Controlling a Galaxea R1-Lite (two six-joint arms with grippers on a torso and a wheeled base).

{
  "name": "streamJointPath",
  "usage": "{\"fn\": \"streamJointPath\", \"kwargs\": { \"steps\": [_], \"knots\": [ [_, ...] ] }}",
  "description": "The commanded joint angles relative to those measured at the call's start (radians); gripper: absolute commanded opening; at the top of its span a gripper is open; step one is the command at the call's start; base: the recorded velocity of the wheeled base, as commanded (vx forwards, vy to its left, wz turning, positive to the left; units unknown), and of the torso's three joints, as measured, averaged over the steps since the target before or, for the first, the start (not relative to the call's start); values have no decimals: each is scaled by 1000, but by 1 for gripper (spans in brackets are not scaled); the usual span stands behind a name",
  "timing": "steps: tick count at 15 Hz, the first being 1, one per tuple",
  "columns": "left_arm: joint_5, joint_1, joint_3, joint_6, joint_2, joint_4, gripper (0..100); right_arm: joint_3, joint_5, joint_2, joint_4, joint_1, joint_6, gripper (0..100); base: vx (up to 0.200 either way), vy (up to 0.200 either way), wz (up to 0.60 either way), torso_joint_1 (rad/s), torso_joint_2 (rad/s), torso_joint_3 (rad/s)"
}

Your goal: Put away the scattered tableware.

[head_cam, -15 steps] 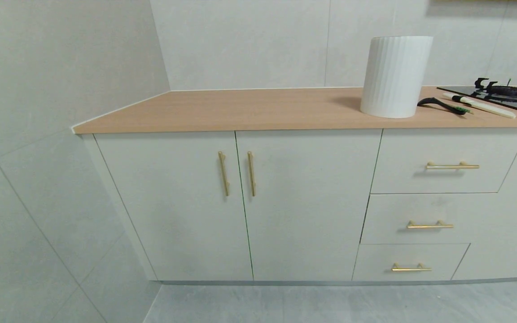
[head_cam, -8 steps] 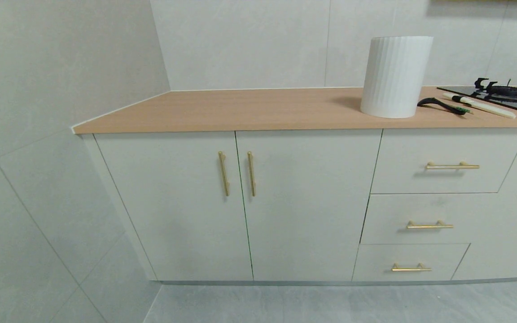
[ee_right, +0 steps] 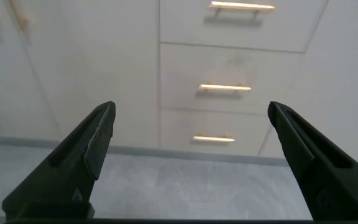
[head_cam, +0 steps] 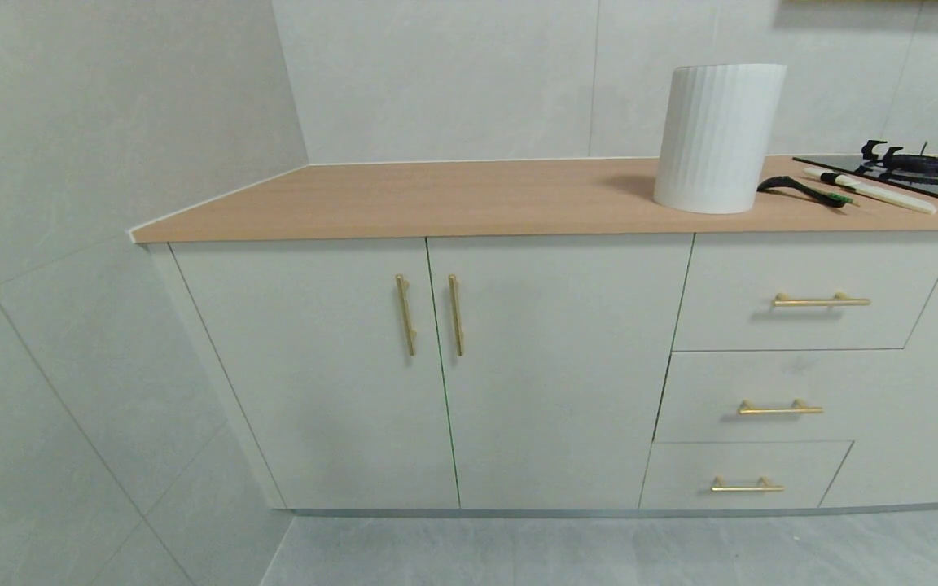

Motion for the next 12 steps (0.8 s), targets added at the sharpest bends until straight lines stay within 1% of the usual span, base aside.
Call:
{"fn": "streamJointPath", "kwargs": {
  "steps": [1,2,3,4,5,7,9,12],
  "knots": [
    [-14,0,2,-8,1,45,100,8,3,3,-3,0,6,100,0,0,0,0,0,0],
    [-15,0,2,-30,1,48,100,8,3,3,-3,0,8,100,0,0,0,0,0,0],
    [-17,0,2,-43,1,43,100,8,3,1,-3,0,15,100,0,0,0,0,0,0],
    [-26,0,2,-24,-1,43,100,8,3,1,-3,0,20,100,0,0,0,0,0,0],
    [-26,0,2,-13,-1,43,100,8,3,1,-3,0,22,100,0,0,0,0,0,0],
    [-27,0,2,-30,-1,43,100,8,6,1,-3,0,20,100,0,0,0,0,0,0],
    [-27,0,2,-70,-1,42,100,8,5,1,-3,0,22,100,0,0,0,0,0,0],
    [-23,0,2,-79,-1,42,100,8,5,1,-3,0,40,100,0,0,0,0,0,0]
  ]
}}
